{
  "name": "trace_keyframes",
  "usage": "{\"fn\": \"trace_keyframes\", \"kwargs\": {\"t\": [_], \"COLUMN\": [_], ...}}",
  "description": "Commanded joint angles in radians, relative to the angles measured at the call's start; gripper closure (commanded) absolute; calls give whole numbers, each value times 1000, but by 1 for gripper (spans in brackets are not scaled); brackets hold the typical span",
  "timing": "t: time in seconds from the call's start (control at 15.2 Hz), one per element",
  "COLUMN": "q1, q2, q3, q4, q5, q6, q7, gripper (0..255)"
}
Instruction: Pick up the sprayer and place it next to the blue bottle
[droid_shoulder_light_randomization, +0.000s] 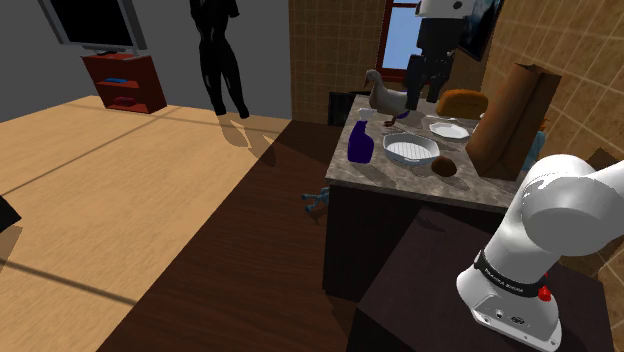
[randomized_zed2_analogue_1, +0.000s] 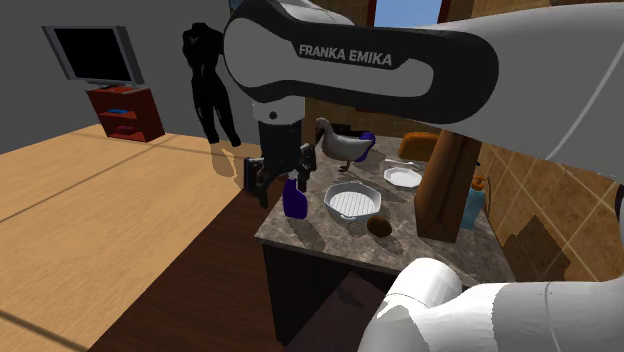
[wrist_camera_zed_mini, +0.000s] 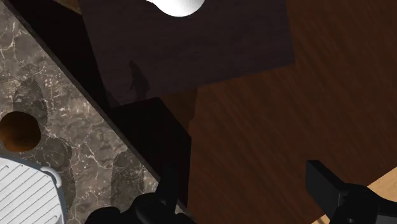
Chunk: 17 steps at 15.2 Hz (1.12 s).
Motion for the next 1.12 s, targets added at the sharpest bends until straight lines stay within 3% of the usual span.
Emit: {"fn": "trace_keyframes", "kwargs": {"t": [0.0, 0.53, 1.06], "q1": [0, -15, -1], "q2": [0, -15, 117], "q3": [0, -183, -400], "q4": [0, -174, -230], "q5": [0, -119, -192], "q6": [0, 244, 522], "q7": [0, -276, -559], "gripper": [0, 0, 0]}}
